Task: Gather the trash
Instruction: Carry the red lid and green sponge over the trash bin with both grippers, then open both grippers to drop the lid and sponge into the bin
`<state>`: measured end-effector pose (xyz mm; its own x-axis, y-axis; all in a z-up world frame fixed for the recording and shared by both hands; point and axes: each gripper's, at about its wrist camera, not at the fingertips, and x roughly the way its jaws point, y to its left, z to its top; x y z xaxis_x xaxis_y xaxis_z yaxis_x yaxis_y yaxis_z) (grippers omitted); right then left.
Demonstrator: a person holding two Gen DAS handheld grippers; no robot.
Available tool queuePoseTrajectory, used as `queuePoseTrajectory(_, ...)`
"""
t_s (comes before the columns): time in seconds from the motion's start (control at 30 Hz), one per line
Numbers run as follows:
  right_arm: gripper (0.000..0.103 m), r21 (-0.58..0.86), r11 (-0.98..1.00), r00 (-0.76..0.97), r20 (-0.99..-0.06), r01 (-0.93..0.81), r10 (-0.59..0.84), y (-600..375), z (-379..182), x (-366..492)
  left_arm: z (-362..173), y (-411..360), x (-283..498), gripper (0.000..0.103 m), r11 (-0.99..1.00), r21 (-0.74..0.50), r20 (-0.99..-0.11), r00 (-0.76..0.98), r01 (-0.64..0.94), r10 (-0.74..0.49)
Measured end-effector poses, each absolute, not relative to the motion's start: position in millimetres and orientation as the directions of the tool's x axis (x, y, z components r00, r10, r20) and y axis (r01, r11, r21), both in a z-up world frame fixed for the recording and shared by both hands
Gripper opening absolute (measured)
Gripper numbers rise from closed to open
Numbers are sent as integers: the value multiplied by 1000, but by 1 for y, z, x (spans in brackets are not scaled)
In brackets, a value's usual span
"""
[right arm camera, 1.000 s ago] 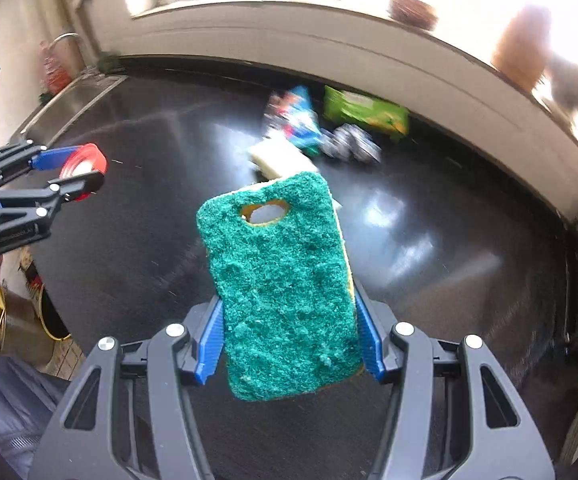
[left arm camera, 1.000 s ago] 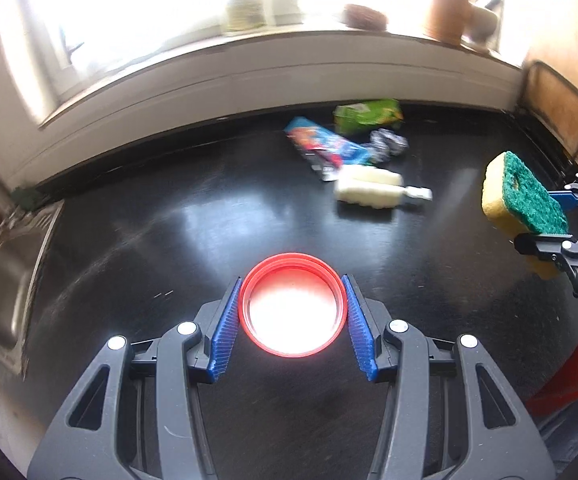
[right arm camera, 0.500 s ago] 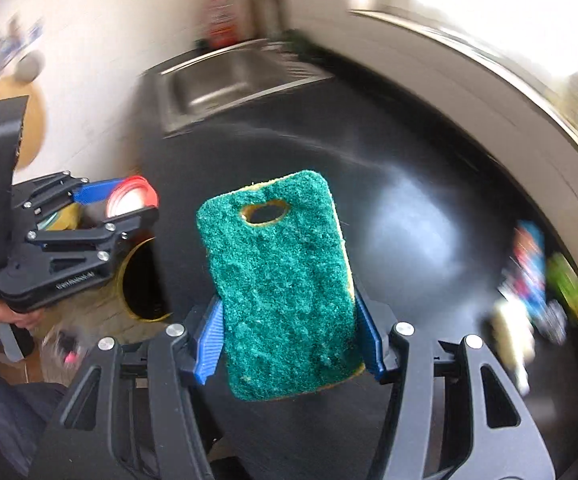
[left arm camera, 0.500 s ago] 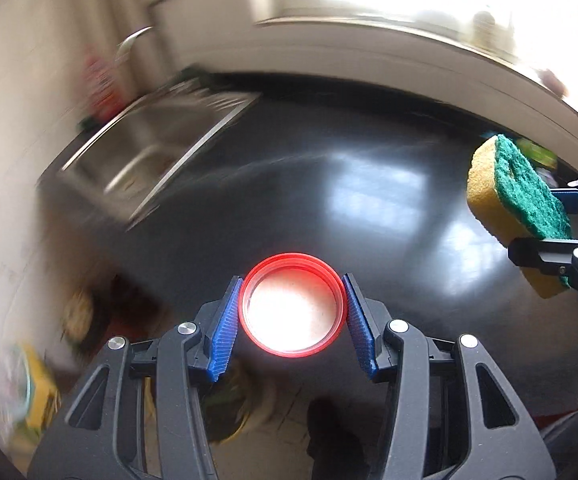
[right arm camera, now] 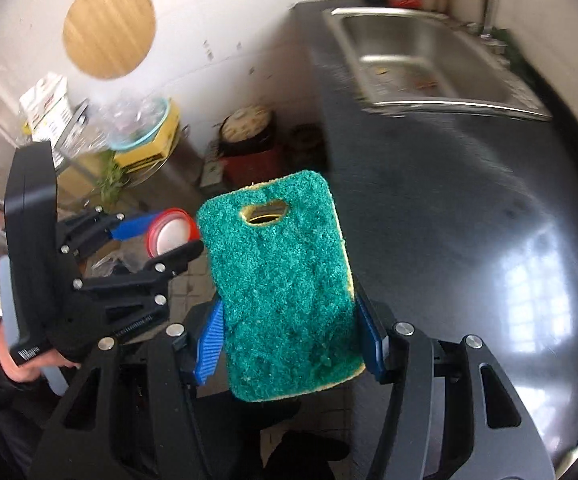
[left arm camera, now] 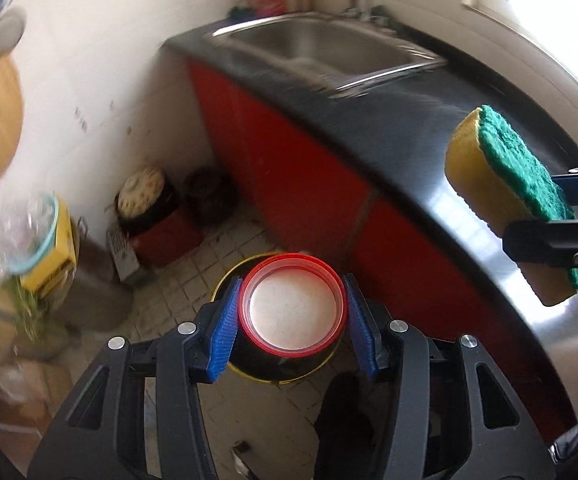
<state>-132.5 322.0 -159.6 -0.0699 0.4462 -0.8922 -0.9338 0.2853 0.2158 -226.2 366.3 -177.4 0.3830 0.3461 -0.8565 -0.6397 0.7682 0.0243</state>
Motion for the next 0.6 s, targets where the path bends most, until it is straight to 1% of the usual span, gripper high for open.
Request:
queuePoseTrajectory(0.2, 56, 229, 256, -125, -922, -939, 367, 386, -202, -150, -226, 407, -247, 49, 713, -38, -880, 362, -701, 309)
queuePoseTrajectory(0.33, 56, 224, 250, -138, -937, -942, 321, 420, -228, -153, -253, 420, -249, 49, 714, -44, -890, 353, -699, 290)
queuePoseTrajectory(0.53, 56, 225, 259, -153, -950, -939, 271, 448, -253, -151, -276, 437, -251, 49, 695, -103, -898, 368, -711, 243)
queuePoseTrajectory(0.6, 56, 228, 260, -157, -950, -938, 269, 455, -254, -150, -279, 439, -250, 49, 700, -97, -897, 367, -707, 246)
